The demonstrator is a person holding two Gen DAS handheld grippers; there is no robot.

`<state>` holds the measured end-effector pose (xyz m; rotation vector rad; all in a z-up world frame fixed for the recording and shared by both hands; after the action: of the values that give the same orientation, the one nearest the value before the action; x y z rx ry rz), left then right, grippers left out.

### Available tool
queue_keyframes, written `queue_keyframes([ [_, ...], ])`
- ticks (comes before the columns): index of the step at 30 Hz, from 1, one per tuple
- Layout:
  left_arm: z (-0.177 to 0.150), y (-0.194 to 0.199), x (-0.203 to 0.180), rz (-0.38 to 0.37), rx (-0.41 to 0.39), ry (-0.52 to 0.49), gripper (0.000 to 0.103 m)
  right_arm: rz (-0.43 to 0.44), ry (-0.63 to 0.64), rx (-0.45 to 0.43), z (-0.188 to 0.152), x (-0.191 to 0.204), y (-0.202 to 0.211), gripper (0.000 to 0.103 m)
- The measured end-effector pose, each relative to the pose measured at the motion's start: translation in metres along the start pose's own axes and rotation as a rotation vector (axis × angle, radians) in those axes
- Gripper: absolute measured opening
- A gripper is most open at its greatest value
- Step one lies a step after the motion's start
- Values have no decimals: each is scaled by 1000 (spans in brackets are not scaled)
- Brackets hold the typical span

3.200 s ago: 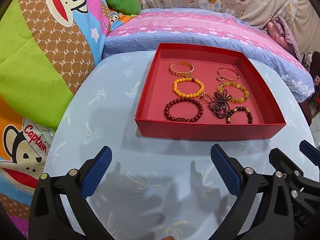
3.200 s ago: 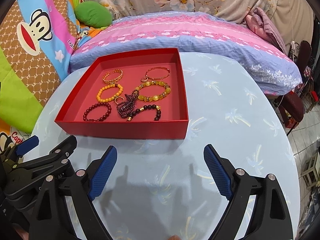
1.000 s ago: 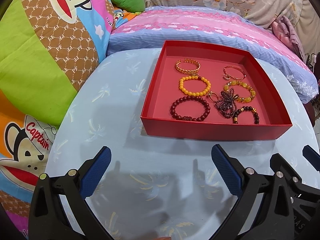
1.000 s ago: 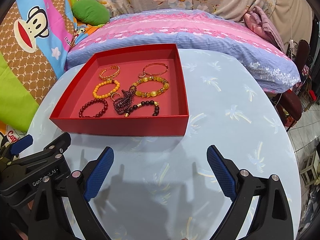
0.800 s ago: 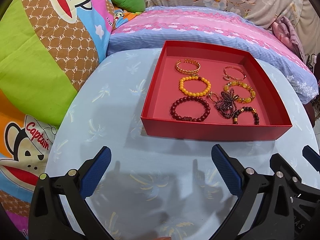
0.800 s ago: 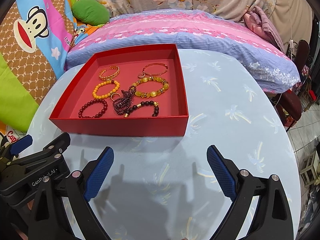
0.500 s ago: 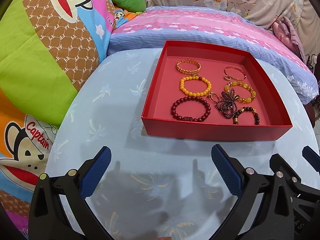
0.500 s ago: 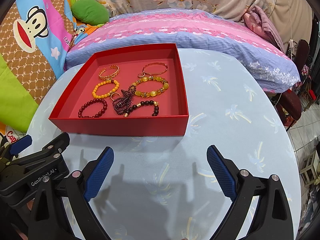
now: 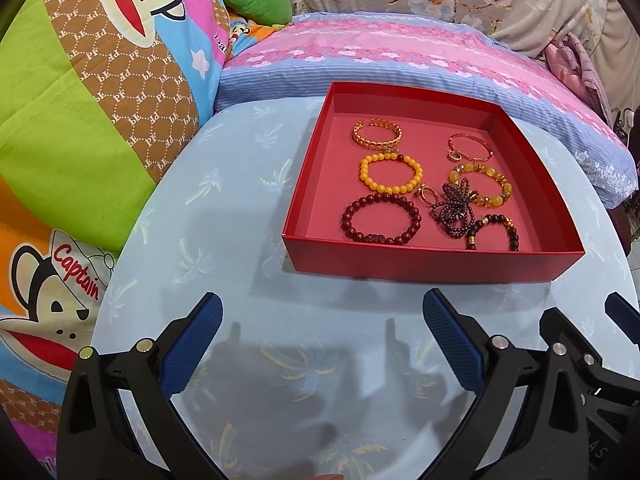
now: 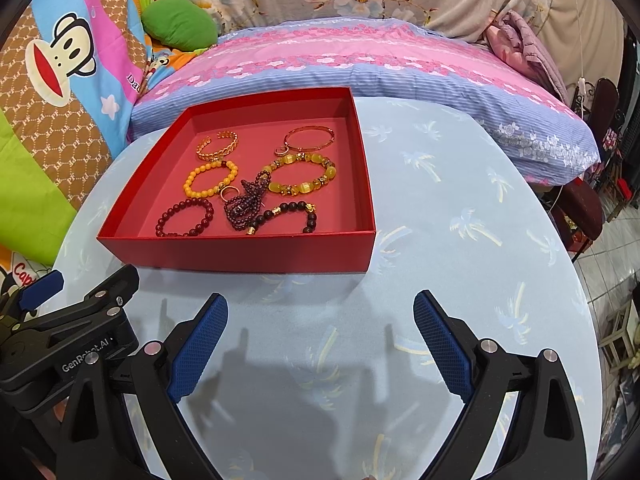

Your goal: Organize jewelry

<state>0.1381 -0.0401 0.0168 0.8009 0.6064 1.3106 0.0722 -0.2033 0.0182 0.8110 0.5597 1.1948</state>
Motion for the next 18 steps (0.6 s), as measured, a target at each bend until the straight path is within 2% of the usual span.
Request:
queue_keyframes([
  [18,1,2,1,5,-6,17,96,0,0,0,0,0,0,90],
])
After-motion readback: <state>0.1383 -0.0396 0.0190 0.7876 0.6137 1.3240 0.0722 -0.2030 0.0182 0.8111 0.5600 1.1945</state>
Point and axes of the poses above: each gripper's, at about its wrist camera, not at the fingertips, and y roughly against the way its jaws point, x to its left, z to its top, the point moved 1 cm from there along -y, roughly the way its jaws point
